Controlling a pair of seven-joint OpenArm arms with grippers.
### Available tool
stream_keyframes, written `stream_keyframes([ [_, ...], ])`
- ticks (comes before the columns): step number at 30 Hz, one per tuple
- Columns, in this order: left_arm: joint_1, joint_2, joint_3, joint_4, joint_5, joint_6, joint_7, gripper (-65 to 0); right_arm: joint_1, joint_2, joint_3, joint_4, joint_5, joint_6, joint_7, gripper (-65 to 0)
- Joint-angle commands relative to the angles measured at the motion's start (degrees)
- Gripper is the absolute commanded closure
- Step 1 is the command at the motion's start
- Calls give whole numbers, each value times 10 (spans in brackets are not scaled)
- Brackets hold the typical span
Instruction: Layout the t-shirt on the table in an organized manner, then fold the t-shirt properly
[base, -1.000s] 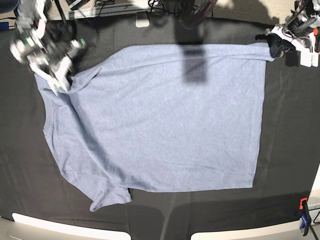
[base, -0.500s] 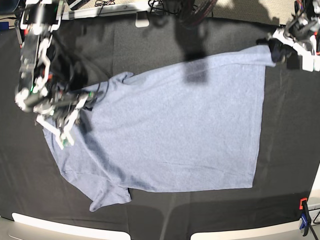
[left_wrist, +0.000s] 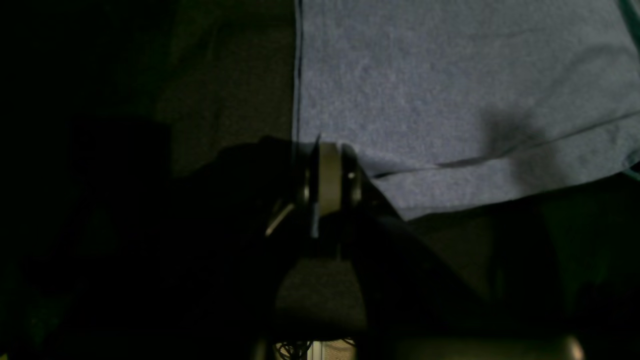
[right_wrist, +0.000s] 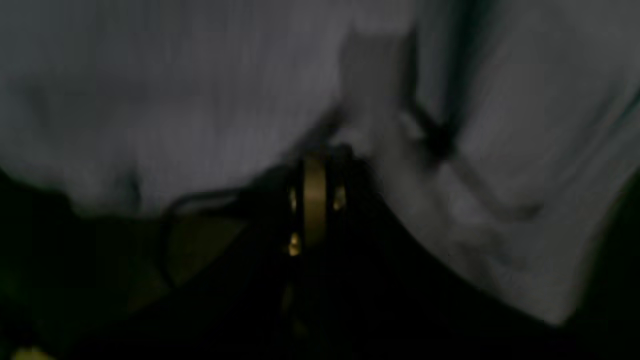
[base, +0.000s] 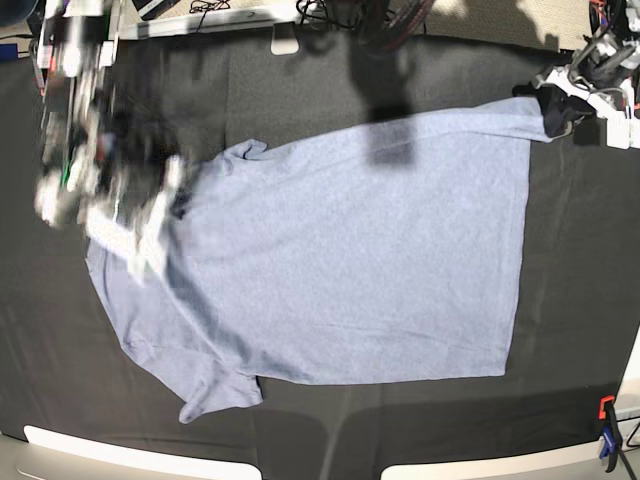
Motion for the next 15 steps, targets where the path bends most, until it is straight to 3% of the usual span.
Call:
stream_keyframes([
  [1,0,-6,-3,8,-11,-2,-14,0,-9,6,3,28,6,3,11,0],
  [5,0,-6,-3,8,-11,-2,-14,0,-78,6,3,64,-2,2,11,0],
  [8,0,-6,-3,8,-11,-2,-13,0,-117,6,5,64,-51,-16,15,0],
  [11,0,-6,-3,8,-11,-2,-14,0,-146,6,26,64,-112,-33,51,0],
  [15,0,-6,-3,8,-11,-2,-14,0,-152,7,79,64,-145,-36,85,0],
])
